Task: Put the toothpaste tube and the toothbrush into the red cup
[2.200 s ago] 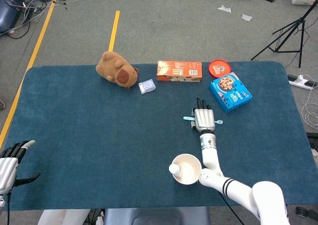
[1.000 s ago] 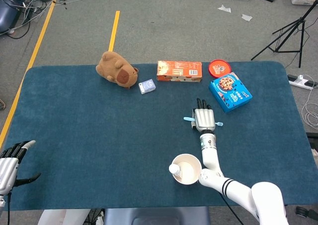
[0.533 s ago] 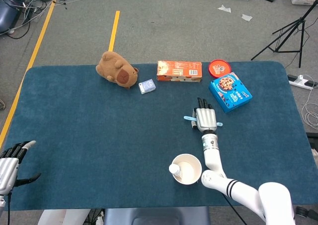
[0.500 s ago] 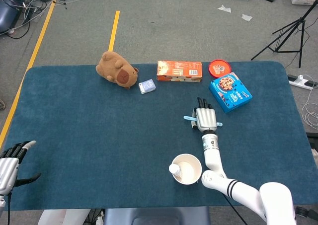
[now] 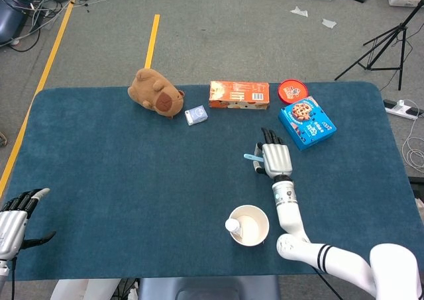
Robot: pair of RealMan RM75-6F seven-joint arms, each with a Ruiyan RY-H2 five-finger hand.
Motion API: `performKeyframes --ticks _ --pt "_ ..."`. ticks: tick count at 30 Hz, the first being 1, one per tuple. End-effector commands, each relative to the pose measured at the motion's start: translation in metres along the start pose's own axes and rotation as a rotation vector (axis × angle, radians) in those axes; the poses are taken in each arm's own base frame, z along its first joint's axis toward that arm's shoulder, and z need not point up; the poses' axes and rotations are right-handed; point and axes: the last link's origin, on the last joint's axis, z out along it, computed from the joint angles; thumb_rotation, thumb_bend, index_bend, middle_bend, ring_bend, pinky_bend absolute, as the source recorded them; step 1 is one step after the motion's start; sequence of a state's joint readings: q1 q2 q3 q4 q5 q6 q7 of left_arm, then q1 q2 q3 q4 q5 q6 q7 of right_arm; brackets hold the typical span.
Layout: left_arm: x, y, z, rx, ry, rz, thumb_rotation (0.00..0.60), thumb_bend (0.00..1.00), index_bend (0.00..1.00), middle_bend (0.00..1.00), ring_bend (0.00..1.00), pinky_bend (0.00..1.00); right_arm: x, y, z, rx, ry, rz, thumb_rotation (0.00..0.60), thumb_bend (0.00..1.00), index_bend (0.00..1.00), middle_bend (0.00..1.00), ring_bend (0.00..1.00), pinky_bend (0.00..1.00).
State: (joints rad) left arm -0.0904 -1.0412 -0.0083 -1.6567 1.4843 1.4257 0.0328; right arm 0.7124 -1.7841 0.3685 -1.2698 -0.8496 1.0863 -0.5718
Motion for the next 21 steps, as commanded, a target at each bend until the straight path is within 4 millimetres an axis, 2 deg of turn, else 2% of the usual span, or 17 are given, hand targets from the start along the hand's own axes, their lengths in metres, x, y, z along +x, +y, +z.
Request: performKeyframes --ticks 1,13,21 --pt "0.0 0.0 0.0 0.0 -0.001 0.001 0.6 0.0 0.15 0.19 0.17 0.23 0.007 0.0 -0.004 0.008 0.014 0.003 0.6 0.29 0.56 0.08 0.0 0.19" --pt "-0.001 0.001 0.0 0.0 -0.006 0.006 0.6 0.0 0.15 0.19 0.17 0.23 0.029 -0.011 -0.02 0.064 0.043 0.052 0.6 0.29 0.56 0.08 0.0 0.19" --pt "-0.003 0.001 0.0 -0.002 -0.01 0.01 0.6 0.0 0.15 0.19 0.17 0.23 0.06 -0.016 -0.04 0.11 0.084 0.121 0.6 0.29 0.56 0.09 0.0 0.19"
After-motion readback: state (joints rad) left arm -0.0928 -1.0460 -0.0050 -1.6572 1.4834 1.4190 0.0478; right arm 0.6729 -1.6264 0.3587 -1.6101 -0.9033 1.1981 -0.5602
